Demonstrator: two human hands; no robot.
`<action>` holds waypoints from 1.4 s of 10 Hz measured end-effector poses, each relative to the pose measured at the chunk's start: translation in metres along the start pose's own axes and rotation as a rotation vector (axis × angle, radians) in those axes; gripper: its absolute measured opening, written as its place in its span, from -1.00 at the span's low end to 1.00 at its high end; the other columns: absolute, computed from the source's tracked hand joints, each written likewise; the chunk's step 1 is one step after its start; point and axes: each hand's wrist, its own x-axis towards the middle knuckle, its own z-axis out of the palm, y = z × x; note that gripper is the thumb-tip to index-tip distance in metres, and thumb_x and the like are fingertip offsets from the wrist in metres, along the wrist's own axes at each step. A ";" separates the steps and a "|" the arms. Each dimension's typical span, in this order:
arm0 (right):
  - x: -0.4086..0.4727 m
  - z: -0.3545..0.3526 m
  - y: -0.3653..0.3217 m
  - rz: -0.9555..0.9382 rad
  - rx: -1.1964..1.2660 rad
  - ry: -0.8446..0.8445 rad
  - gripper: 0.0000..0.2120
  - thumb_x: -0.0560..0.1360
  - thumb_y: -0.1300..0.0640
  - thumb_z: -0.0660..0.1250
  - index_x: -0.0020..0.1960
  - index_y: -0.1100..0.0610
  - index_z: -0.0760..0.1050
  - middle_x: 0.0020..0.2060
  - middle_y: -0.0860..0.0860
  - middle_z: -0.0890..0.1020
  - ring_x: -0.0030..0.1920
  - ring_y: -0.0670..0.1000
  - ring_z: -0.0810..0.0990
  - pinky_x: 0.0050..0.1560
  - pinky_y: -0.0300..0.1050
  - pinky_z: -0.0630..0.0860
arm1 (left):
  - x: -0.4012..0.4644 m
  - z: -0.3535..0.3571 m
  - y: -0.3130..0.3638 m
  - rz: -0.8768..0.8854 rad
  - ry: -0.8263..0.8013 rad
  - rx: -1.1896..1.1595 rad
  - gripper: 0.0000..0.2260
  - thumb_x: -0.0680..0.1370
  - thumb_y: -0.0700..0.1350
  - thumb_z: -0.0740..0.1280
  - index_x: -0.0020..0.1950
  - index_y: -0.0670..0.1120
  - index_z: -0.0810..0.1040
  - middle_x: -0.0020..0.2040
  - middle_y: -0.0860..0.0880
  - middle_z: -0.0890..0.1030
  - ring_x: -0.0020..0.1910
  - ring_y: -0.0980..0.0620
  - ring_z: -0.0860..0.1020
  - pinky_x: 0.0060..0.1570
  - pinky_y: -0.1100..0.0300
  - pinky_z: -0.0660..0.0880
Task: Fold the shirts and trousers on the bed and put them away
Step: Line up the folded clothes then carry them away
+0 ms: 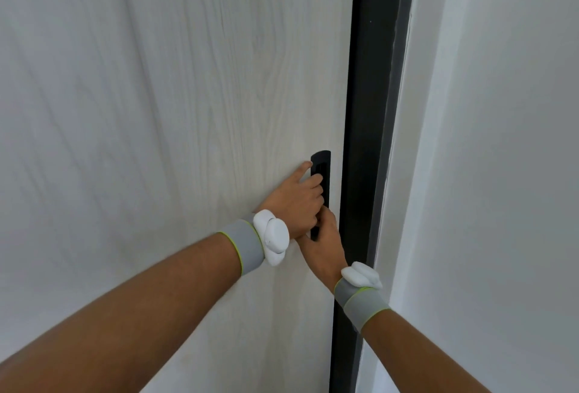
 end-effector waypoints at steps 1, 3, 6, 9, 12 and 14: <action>0.005 0.004 0.003 0.028 -0.011 0.054 -0.44 0.32 -0.15 0.34 0.24 0.08 0.36 0.15 0.02 0.48 0.10 -0.01 0.52 0.13 -0.06 0.51 | 0.001 0.009 -0.004 0.021 0.096 0.043 -0.71 0.56 0.04 0.15 -0.05 -0.06 0.62 -0.07 0.00 0.60 0.17 -0.05 0.48 0.47 -0.16 0.16; 0.010 0.005 0.003 0.034 -0.035 0.108 -0.77 0.44 0.25 0.33 0.04 0.13 0.35 0.02 0.15 0.49 -0.05 0.03 0.49 -0.05 -0.17 0.45 | 0.006 0.016 0.002 -0.013 0.154 0.031 -0.68 0.52 0.02 0.10 -0.11 -0.10 0.59 -0.12 -0.03 0.57 0.12 -0.07 0.47 0.45 -0.15 0.14; 0.011 0.014 0.009 0.053 -0.065 0.133 -0.73 0.34 0.02 0.24 -0.01 0.11 0.35 0.01 0.18 0.49 -0.08 0.05 0.50 0.02 0.07 0.55 | 0.003 0.016 0.007 -0.059 0.157 -0.014 -0.57 0.52 -0.03 -0.06 -0.04 -0.10 0.60 -0.05 -0.05 0.59 0.19 -0.09 0.45 0.47 -0.14 0.10; -0.008 0.018 -0.017 0.143 -0.094 0.151 -0.69 0.49 0.06 0.29 0.16 0.19 0.37 0.07 0.16 0.50 0.00 0.12 0.51 -0.03 0.03 0.49 | -0.009 0.013 0.007 -0.066 0.141 -0.039 -0.53 0.52 -0.03 -0.13 -0.04 -0.11 0.56 -0.05 -0.06 0.56 0.16 -0.09 0.43 0.48 -0.14 0.05; -0.009 0.030 -0.011 0.149 -0.063 0.140 -0.67 0.45 -0.01 0.30 0.10 0.16 0.38 0.08 0.18 0.51 -0.04 0.09 0.49 -0.03 0.03 0.50 | -0.024 0.010 0.005 -0.055 0.148 -0.039 -0.54 0.50 -0.03 -0.12 -0.09 -0.12 0.57 -0.10 -0.06 0.56 0.13 -0.10 0.44 0.46 -0.13 0.06; -0.032 0.052 -0.028 0.107 -0.080 0.157 -0.73 0.51 0.12 0.28 0.16 0.19 0.37 0.05 0.14 0.52 -0.02 0.10 0.52 -0.05 0.00 0.50 | -0.054 0.013 0.000 -0.085 0.231 -0.075 -0.69 0.48 -0.06 0.05 -0.23 -0.13 0.54 -0.24 -0.08 0.51 -0.03 -0.11 0.45 0.41 -0.14 0.18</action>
